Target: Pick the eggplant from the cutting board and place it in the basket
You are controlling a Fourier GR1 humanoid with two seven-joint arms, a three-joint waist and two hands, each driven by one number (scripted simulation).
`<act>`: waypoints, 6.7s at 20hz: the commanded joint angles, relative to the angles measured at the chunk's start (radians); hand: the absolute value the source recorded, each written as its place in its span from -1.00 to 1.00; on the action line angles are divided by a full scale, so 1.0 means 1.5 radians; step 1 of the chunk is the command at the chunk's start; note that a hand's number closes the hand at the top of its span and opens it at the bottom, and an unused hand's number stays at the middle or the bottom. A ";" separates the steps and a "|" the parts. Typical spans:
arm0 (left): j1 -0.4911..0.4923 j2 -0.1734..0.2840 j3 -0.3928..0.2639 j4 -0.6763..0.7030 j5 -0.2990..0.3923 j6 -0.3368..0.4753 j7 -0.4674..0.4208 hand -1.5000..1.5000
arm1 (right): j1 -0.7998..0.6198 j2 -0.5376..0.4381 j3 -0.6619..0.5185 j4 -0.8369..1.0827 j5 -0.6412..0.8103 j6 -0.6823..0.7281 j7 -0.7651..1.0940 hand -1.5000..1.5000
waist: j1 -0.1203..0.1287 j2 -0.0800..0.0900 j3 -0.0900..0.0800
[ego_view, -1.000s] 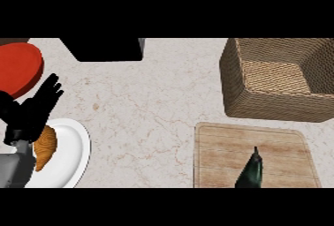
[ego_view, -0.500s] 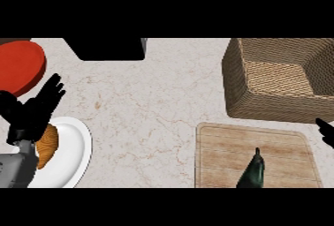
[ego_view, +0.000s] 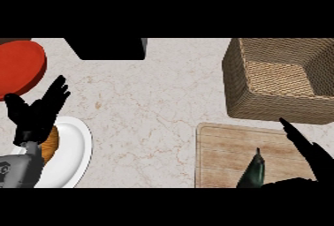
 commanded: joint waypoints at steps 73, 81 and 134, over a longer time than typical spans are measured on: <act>-0.004 -0.051 0.079 -0.007 -0.065 -0.051 0.016 0.00 | 0.250 0.142 0.655 -0.228 0.526 -0.265 -0.244 1.00 | -0.014 -0.006 0.000; -0.009 -0.057 0.076 -0.002 -0.068 -0.049 0.008 0.00 | 0.207 0.185 0.609 -0.286 0.567 -0.242 -0.163 1.00 | -0.014 -0.004 -0.002; 0.003 -0.050 0.096 0.005 -0.060 -0.082 0.004 0.00 | -0.525 0.009 -0.169 0.336 0.241 -0.240 -0.216 -1.00 | 0.003 0.001 0.000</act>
